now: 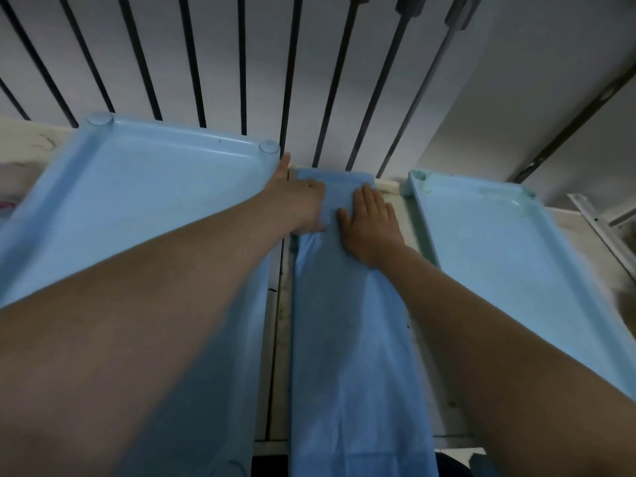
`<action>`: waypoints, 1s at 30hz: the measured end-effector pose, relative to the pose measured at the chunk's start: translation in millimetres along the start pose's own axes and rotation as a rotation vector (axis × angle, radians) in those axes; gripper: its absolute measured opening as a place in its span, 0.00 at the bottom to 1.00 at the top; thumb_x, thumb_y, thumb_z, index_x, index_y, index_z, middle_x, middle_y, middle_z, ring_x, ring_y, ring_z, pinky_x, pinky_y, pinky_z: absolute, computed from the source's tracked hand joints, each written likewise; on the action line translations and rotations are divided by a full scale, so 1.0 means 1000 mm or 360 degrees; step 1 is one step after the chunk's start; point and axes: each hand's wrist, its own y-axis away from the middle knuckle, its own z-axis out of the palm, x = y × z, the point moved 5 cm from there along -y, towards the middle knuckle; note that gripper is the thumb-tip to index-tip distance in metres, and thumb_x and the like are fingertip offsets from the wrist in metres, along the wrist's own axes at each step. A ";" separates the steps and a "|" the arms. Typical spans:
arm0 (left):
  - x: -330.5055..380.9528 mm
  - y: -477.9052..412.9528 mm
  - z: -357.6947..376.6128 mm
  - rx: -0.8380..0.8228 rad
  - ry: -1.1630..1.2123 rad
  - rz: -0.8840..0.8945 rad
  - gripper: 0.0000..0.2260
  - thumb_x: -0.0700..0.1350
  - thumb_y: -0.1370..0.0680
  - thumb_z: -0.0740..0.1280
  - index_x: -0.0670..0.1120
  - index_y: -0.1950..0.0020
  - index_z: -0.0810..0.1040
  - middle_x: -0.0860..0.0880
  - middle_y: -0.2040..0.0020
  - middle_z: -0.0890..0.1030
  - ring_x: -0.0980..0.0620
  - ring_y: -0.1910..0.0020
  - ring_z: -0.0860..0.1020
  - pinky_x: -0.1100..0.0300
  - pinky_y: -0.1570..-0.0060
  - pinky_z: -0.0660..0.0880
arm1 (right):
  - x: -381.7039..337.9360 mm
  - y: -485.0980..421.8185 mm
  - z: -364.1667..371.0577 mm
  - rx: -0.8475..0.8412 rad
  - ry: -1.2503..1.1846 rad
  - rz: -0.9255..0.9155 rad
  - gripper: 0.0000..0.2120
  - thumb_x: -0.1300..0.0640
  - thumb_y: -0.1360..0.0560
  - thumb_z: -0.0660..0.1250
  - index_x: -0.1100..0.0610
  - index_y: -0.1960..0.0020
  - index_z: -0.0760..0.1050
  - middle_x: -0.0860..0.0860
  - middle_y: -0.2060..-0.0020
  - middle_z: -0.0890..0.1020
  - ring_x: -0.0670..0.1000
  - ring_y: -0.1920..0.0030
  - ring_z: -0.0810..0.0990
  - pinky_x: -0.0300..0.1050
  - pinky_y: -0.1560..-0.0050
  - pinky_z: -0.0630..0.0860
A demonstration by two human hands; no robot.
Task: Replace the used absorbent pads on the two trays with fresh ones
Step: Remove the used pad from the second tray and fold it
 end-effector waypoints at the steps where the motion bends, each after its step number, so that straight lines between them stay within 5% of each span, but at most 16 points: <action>1: -0.002 -0.001 -0.002 -0.0022 -0.0022 -0.0011 0.29 0.62 0.21 0.57 0.43 0.28 0.61 0.46 0.32 0.72 0.46 0.29 0.65 0.43 0.28 0.34 | -0.001 -0.007 -0.002 0.0019 -0.0002 -0.0007 0.32 0.42 0.19 0.43 0.60 0.22 0.43 0.54 0.22 0.45 0.52 0.22 0.43 0.51 0.23 0.42; 9: 0.001 0.007 -0.003 -0.0028 -0.0170 -0.0082 0.33 0.62 0.21 0.54 0.43 0.24 0.54 0.45 0.26 0.66 0.46 0.26 0.61 0.42 0.29 0.34 | 0.001 -0.002 -0.001 0.0001 -0.0004 0.0017 0.32 0.41 0.19 0.43 0.59 0.22 0.42 0.54 0.22 0.44 0.51 0.22 0.41 0.51 0.23 0.40; 13: 0.016 0.030 0.014 0.0048 -0.0446 -0.0118 0.31 0.60 0.19 0.48 0.42 0.22 0.51 0.43 0.22 0.54 0.45 0.23 0.49 0.38 0.32 0.30 | 0.009 0.043 -0.001 -0.0023 0.0029 -0.0015 0.32 0.41 0.19 0.43 0.58 0.22 0.43 0.54 0.22 0.45 0.52 0.22 0.43 0.51 0.23 0.41; 23: 0.072 0.133 0.030 -0.0075 -0.0355 -0.0135 0.36 0.65 0.21 0.43 0.42 0.21 0.46 0.43 0.21 0.50 0.47 0.22 0.42 0.41 0.33 0.26 | 0.023 0.175 0.006 -0.0071 0.0148 -0.0074 0.33 0.41 0.19 0.42 0.59 0.22 0.42 0.53 0.22 0.44 0.52 0.22 0.41 0.49 0.24 0.40; 26: 0.094 0.162 0.036 0.0056 -0.0358 -0.0053 0.32 0.60 0.19 0.43 0.41 0.22 0.46 0.44 0.21 0.49 0.45 0.22 0.44 0.41 0.30 0.30 | 0.026 0.207 0.010 -0.0121 0.0159 -0.0103 0.33 0.40 0.20 0.41 0.59 0.22 0.41 0.53 0.22 0.42 0.52 0.23 0.40 0.49 0.24 0.39; 30: 0.125 0.189 0.047 0.0287 0.0143 0.0279 0.25 0.50 0.17 0.52 0.42 0.22 0.52 0.45 0.22 0.52 0.47 0.23 0.51 0.52 0.24 0.45 | 0.029 0.238 0.011 -0.0127 0.0154 -0.0162 0.34 0.39 0.21 0.38 0.59 0.22 0.41 0.52 0.22 0.41 0.51 0.23 0.39 0.48 0.24 0.39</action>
